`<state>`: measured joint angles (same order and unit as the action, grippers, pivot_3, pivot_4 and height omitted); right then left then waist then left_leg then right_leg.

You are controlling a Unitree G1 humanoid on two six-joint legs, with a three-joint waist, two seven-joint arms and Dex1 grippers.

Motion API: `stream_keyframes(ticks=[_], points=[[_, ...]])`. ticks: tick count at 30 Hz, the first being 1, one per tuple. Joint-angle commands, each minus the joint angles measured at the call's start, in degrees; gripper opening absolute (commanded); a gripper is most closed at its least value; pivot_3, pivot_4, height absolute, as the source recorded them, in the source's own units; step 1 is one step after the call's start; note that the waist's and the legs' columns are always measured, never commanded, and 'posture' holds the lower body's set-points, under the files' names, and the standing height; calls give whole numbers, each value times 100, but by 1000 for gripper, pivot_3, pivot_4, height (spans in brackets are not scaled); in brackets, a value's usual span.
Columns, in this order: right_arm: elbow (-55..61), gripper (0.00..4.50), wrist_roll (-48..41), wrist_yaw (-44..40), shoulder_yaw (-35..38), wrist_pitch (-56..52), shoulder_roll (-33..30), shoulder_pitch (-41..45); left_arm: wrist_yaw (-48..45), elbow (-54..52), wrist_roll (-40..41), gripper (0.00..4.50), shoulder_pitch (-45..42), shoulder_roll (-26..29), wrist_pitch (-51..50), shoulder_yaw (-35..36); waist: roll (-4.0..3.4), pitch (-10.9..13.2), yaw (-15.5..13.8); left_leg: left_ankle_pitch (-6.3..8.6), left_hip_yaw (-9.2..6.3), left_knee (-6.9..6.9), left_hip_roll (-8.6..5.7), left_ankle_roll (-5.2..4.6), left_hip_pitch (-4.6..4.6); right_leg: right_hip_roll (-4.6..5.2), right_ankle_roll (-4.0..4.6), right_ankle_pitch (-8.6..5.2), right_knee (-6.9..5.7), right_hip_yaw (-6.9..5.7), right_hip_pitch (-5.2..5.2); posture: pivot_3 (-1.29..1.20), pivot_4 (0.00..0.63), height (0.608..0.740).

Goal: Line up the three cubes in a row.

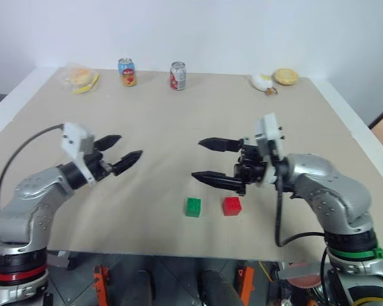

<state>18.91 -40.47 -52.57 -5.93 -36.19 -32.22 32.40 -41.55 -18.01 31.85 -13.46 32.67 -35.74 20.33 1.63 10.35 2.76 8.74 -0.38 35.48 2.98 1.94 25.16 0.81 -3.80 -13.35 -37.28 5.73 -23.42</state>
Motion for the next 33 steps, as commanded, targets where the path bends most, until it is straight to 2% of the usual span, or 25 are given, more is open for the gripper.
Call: stream_keyframes(ticks=[1, 6, 10, 21, 28, 33], points=[[-298, 4500, 416, -234, -345, 438, 277, 347, -61, -49, 1, 4470, 378, 263, 274, 409, 1, 0, -9, 2, 6, 0, 0, 2, 1, 3, 0, 0, 1, 1, -2, 0, 150, 733], [-660, 4500, 770, -488, -647, 735, 583, 554, -108, 349, -6, 4470, 795, 502, 503, 791, 8, 0, -20, 4, 4, -2, 0, 6, 7, 14, 6, -7, 1, -14, -4, 0, 150, 733], [-708, 4500, 892, -555, -685, 809, 672, 555, -69, 666, -41, 4470, 904, 555, 637, 838, 7, 0, -16, 4, 11, -6, 7, 6, 3, 16, 14, -4, 1, -23, -9, 0, 150, 733], [-479, 4500, 908, -398, -610, 696, 735, 410, 133, 1760, -820, 4470, 654, 501, 1158, 72, 9, -1, -15, 5, 13, -11, 13, 8, 6, 15, 22, -3, 0, -29, -17, 0, 150, 733], [-378, 4500, 904, -292, -562, 655, 707, 365, 247, 2041, -975, 4470, 508, 422, 1195, -144, 9, -1, -14, 7, 16, -16, 16, 11, 8, 13, 24, -4, 0, -28, -23, 0, 150, 733], [-372, 4500, 913, -246, -535, 695, 722, 360, 291, 2082, -964, 2964, 487, 402, 1218, -181, 9, -1, -14, 7, 17, -16, 16, 11, 9, 13, 24, -4, 0, -28, -24, 0, 150, 733]])
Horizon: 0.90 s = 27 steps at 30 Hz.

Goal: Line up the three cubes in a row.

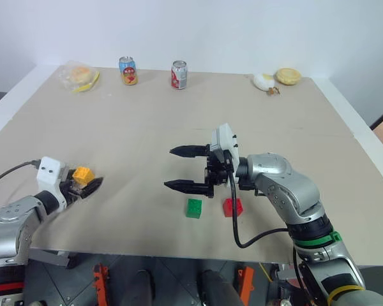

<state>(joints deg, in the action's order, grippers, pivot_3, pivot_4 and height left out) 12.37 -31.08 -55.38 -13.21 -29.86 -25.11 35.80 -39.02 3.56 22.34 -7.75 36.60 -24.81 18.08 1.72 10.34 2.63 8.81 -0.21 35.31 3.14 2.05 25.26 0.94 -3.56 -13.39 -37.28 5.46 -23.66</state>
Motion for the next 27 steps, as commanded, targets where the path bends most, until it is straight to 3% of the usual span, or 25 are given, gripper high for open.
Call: stream_keyframes(ticks=[1, 5, 13, 19, 27], points=[[275, 4500, -25, 40, 197, 73, 12, 22, 42, -76, -14, 2606, -89, 4, 128, 34, 0, 0, 0, 0, 0, 0, 0, 0, 0, 0, 0, 0, 0, -1, 0, 0, 150, 733], [247, 4500, -24, 62, 205, 105, 22, 39, 92, -61, -45, 1349, -106, -11, 175, 24, 0, 0, 1, 0, 0, 0, 0, 0, 0, 0, 0, 0, 0, 0, 0, 0, 150, 733], [384, 4500, -214, -62, 422, 65, -140, -36, -262, -276, -48, 1362, -205, 33, 395, -252, 0, 0, -8, 0, 0, 0, -2, 0, 2, 2, -1, 0, 0, 0, 1, 0, 150, 733], [954, 4500, -496, -792, 778, -170, -1307, -755, -2277, -583, -164, 1362, -723, 387, 886, -1712, 2, -1, -79, 2, 24, 1, -16, 8, 14, 38, 6, -13, 1, -9, 2, 0, 150, 733], [1436, 4500, -517, -546, 1022, -315, -1683, -1142, -3712, 516, -598, 1362, -1943, 217, 1669, -2776, 1, -1, -3, 3, 24, 1, -2, 7, 14, 13, -2, -15, -1, -2, -9, 0, 150, 733]])
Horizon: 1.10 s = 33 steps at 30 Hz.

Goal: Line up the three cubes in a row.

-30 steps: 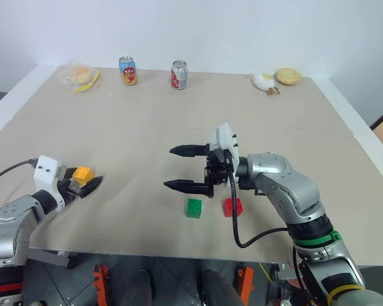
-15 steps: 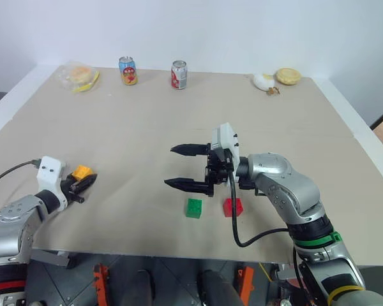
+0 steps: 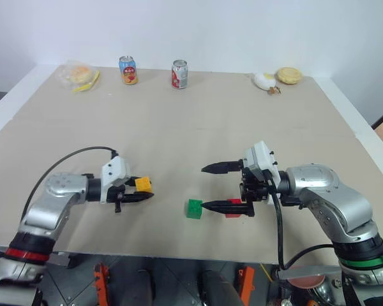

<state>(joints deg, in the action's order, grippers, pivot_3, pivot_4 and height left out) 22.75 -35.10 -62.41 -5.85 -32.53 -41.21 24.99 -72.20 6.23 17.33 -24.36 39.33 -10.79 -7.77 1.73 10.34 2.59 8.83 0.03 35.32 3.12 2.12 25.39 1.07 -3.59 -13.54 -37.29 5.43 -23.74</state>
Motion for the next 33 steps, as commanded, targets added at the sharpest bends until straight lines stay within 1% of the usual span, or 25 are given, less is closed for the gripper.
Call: stream_keyframes(ticks=[1, 5, 12, 22, 32, 33], points=[[475, 4500, -130, 236, 325, -84, -80, -105, -487, 362, -121, 1362, -371, -92, 333, -256, 0, 0, 4, 0, 0, 0, 0, 0, 1, 0, -1, 0, 0, 0, 1, 0, 150, 733], [779, 4500, -212, 520, 540, -222, -121, -341, -817, 644, -164, 1362, -550, -228, 451, -445, 0, 0, 0, 0, -2, 1, -1, 0, 5, -1, -10, -6, 0, 3, 2, 0, 150, 733], [1016, 4500, -299, 784, 684, -344, -160, -555, -1097, 654, -193, 1362, -582, -353, 410, -608, 0, 0, 0, 0, -5, 8, -2, -1, 11, -2, -15, -5, -1, 5, 2, 0, 150, 733], [1078, 4500, -304, 945, 707, -349, -179, -628, -1121, 665, -304, 1362, -599, -556, 332, -697, 0, 0, 0, -1, -7, 14, -3, -3, 11, -2, -17, -2, -2, 4, 6, 0, 150, 733], [1021, 4500, -291, 939, 696, -298, -203, -627, -1162, 685, -391, 1362, -501, -497, 393, -739, 0, 0, 0, -1, -9, 15, -3, -3, 10, -2, -18, -2, -2, 4, 9, 0, 150, 733], [1014, 4500, -289, 937, 694, -293, -201, -623, -1171, 681, -389, 1862, -493, -487, 399, -735, 0, 0, 0, -1, -9, 15, -3, -3, 10, -2, -18, -2, -2, 4, 9, 0, 150, 733]])
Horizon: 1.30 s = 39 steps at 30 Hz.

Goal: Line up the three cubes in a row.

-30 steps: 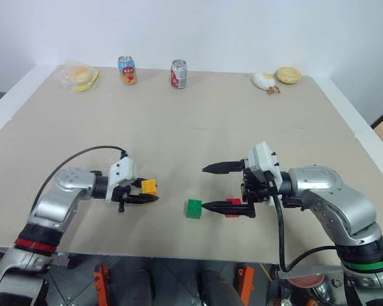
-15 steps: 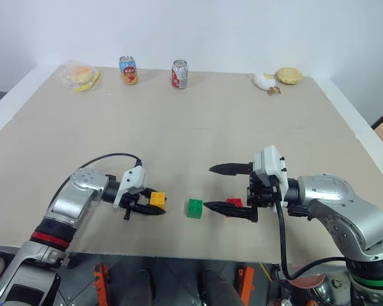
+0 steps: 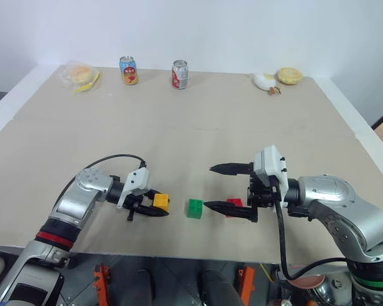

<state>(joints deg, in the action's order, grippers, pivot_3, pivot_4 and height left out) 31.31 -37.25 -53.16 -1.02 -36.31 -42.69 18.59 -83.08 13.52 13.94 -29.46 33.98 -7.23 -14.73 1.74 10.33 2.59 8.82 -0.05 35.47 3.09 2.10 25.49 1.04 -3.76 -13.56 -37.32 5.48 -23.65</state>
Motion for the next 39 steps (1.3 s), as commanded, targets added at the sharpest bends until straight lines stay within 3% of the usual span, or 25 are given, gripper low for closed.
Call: stream_keyframes(ticks=[1, 7, 13, 18, 21, 23, 26, 30, 35, 39], points=[[154, 4500, -71, 9, 209, 89, -51, 19, -88, -52, -47, 2392, 22, 55, 46, -37, 0, 0, 0, 0, 0, 0, 0, 0, 0, 0, 0, 0, 0, 0, 0, 0, 150, 733], [131, 4500, -60, 6, 195, 110, -39, 36, -198, -119, 34, 4431, 59, 84, 5, -18, 0, 0, 0, -2, -3, 5, 0, -3, -6, 0, 0, 2, 0, -2, 10, 0, 150, 733], [130, 4500, -78, 3, 207, 110, -41, 25, -203, -279, 217, 4473, -7, 84, -123, 128, 0, 0, 0, -4, -3, 8, 0, -6, -13, 0, 2, 5, 0, -1, 16, 0, 150, 733], [131, 4500, -462, 147, 496, 21, 126, -76, 161, -919, 1018, 4473, -161, 36, -1218, 627, 0, 0, 0, -4, -5, 4, 0, -6, -8, 0, -2, 2, 0, -3, 13, 0, 150, 733], [-1, 4500, -924, 755, 1007, -62, 585, -104, 1331, -1258, 1819, 4473, -423, -394, -2266, 1404, 0, 1, -2, -4, -15, 4, -1, -6, -7, -4, -8, -1, 0, -4, 19, 0, 150, 733], [-169, 4500, -739, 1279, 1207, 111, 920, -133, 2518, -1301, 2029, 4473, -609, -900, -2423, 2000, 1, 0, -5, -4, -27, 12, -3, -6, -7, -6, -13, 1, -3, -10, 26, 0, 150, 733], [-499, 4500, -114, 2066, 1412, 563, 1361, -255, 4244, -1316, 1710, 4473, -697, -1523, -2221, 2565, 1, 0, -5, -5, -32, 23, -9, -8, -12, -6, -23, 8, -4, -8, 37, 0, 150, 733], [-956, 4500, 887, 3408, 1663, 1419, 2181, -611, 6121, -1608, 641, 4473, -76, -2097, -1329, 2786, 1, -4, 5, -7, -22, 11, -13, -7, -25, -9, -50, 29, -4, 13, 35, 0, 150, 733], [-1455, 4500, 2120, 4467, 1504, 2548, 2999, -1166, 7078, -1797, -45, 4473, 688, -2428, -649, 2705, -1, -5, -7, -9, -21, -11, -14, -2, -25, -12, -39, 23, -6, 19, 26, 0, 150, 733], [-1729, 4500, 2516, 4875, 1269, 2691, 3414, -1180, 7288, -1530, -246, 4473, 933, -2530, -262, 2642, -1, -5, -4, -17, -19, -6, -16, 9, -26, -11, -36, 28, -5, 21, 27, 0, 150, 733]])
